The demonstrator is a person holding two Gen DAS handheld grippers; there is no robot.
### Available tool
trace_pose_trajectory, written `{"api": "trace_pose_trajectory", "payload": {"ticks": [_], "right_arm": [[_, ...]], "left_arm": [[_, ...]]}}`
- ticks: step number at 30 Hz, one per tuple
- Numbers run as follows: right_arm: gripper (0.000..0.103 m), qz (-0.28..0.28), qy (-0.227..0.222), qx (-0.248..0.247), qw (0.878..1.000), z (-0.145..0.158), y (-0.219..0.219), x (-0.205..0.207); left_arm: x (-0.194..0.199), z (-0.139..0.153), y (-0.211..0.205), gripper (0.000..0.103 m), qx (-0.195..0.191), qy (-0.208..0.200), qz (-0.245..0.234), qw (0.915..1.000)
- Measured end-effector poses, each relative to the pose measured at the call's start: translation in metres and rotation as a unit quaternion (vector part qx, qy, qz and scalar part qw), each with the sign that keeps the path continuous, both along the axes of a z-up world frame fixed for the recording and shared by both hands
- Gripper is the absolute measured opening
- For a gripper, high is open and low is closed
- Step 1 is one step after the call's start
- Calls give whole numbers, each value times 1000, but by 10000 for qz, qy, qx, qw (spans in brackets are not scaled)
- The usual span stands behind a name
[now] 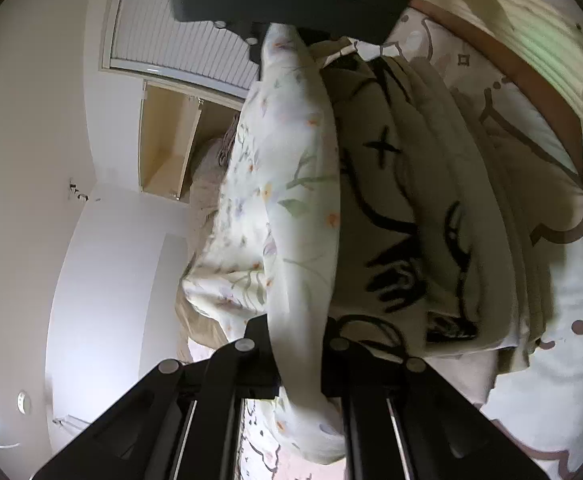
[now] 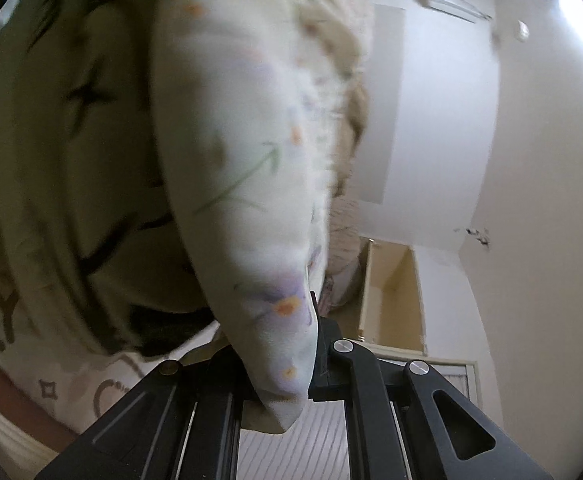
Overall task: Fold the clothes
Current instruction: 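Lift the folded blanket high with both tools and carry it toward the clothes stack, then lower the folded blanket onto the clothes stack and open both tools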
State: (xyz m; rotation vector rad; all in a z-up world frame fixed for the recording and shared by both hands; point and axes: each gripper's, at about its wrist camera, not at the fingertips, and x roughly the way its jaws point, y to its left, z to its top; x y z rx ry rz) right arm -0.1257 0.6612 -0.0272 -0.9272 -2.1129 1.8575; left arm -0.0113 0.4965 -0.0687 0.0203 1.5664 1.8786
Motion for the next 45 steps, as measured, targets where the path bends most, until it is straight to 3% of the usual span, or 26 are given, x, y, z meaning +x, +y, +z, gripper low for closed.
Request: {"api": "trace_pose_trajectory", "payload": {"ticks": [4, 9, 11, 13, 14, 16, 20, 24, 27, 29, 32, 35, 37, 38, 41, 45], "right_arm": [[8, 37, -370, 83, 9993, -13, 6, -2], [10, -150, -677, -42, 9976, -3, 11, -8], [28, -310, -732, -148, 9967, 3, 12, -12], [78, -526, -580, -265, 9966, 11, 16, -17], [85, -608, -485, -344, 9964, 16, 19, -20], [86, -922, -522, -677, 9921, 30, 27, -29], [86, -1579, -814, -1252, 9761, 58, 48, -44], [86, -2355, -1224, -1638, 9501, 90, 73, -72], [86, -2768, -1144, -1944, 9341, 121, 72, 35], [86, -3036, -1099, -2176, 9211, 135, 84, 45], [86, -3060, -766, -2232, 9223, 152, 86, 56], [86, -2838, -308, -2654, 9209, 151, 57, 51], [86, -2581, -50, -3265, 9093, 164, 44, 34], [86, -2493, 7, -3482, 9037, 166, 17, 16], [86, -2301, 99, -4330, 8714, 164, -35, 15], [86, -2444, -60, -4980, 8320, 125, -41, -41]], "left_arm": [[2, -15, 1, 8, 41, -51, 38, 10000], [-2, -22, 5, 11, 175, -147, 40, 9997], [-3, -20, 6, 11, 234, -241, 35, 9994], [-5, -15, 5, 14, 330, -519, 26, 9981], [-7, -11, 5, 17, 385, -701, 26, 9968], [-13, -2, 3, 20, 515, -1105, 41, 9925], [-24, 10, 0, 42, 725, -1726, 38, 9823], [-18, 5, -18, 46, 786, -2124, -23, 9740], [-20, 12, -26, 51, 869, -2469, -86, 9651], [-21, 16, -30, 56, 938, -2684, -155, 9586], [-21, 28, -41, 56, 1053, -3190, -323, 9413], [-26, 46, -60, 56, 1224, -3767, -492, 9169], [-36, 58, -72, 56, 1431, -3930, -438, 9073], [-40, 64, -79, 56, 1537, -4008, -408, 9023], [-58, 79, -93, 56, 1926, -4001, -179, 8958], [-76, 86, -105, 56, 2298, -4078, 102, 8837]]}}
